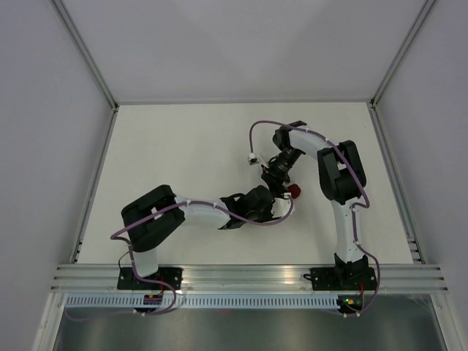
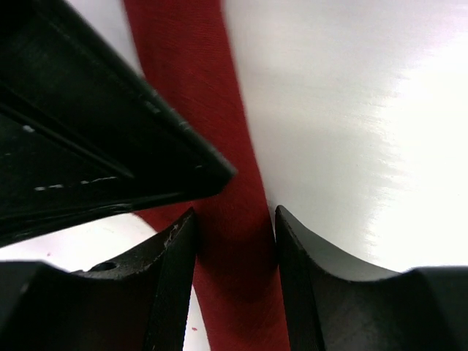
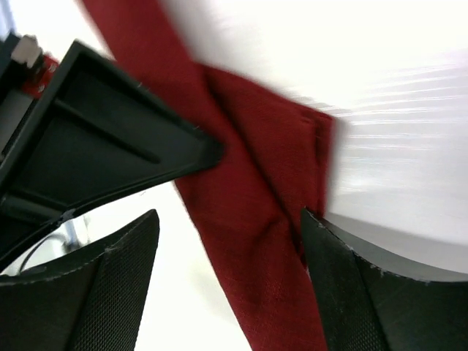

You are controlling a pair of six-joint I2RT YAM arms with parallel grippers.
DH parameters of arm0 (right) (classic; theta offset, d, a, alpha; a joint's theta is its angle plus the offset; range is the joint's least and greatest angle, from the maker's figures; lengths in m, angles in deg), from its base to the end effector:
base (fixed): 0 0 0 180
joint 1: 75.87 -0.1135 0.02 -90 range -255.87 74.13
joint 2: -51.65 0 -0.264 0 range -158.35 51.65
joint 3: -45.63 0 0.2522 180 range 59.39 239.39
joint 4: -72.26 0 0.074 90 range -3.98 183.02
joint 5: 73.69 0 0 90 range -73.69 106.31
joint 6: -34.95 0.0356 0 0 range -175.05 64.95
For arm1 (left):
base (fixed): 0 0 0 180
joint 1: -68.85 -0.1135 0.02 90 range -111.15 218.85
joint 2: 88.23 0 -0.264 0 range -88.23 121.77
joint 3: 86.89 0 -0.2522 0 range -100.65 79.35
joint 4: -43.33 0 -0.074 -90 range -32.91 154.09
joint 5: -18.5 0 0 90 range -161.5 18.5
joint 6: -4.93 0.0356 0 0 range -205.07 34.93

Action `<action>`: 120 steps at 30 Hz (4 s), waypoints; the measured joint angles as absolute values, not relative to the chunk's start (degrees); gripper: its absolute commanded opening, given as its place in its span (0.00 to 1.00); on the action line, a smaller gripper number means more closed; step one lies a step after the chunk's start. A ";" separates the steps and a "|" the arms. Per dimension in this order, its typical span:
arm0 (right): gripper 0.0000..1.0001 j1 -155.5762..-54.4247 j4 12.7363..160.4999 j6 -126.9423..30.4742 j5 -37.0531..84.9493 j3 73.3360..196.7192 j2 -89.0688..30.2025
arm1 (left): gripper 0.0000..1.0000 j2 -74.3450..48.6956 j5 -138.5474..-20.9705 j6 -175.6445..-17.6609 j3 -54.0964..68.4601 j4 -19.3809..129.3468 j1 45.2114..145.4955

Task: Fold the napkin, place the utensils inside, and roll it up
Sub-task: Roll the napkin with the utensil

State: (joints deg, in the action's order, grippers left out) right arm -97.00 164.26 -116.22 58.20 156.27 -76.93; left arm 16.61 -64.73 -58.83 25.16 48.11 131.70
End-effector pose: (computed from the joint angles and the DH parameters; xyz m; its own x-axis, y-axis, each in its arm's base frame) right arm 0.3555 0.1629 0.1477 -0.3738 -0.8436 -0.3854 -0.7951 0.0775 0.6014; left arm 0.1730 -0.3282 0.1446 0.1008 0.7656 -0.6354 0.8906 0.2152 0.4006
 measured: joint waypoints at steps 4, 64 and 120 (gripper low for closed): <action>0.86 -95.25 155.89 -110.69 56.84 156.41 -74.91 | 0.51 17.17 -69.10 -62.24 24.02 48.86 129.39; 0.79 -75.03 137.73 -73.11 46.11 138.64 -62.35 | 0.54 36.87 -68.54 -141.15 1.27 43.90 124.14; 0.46 -94.99 121.99 -65.99 3.66 154.00 -71.02 | 0.56 6.27 -61.74 -128.75 23.10 52.92 124.23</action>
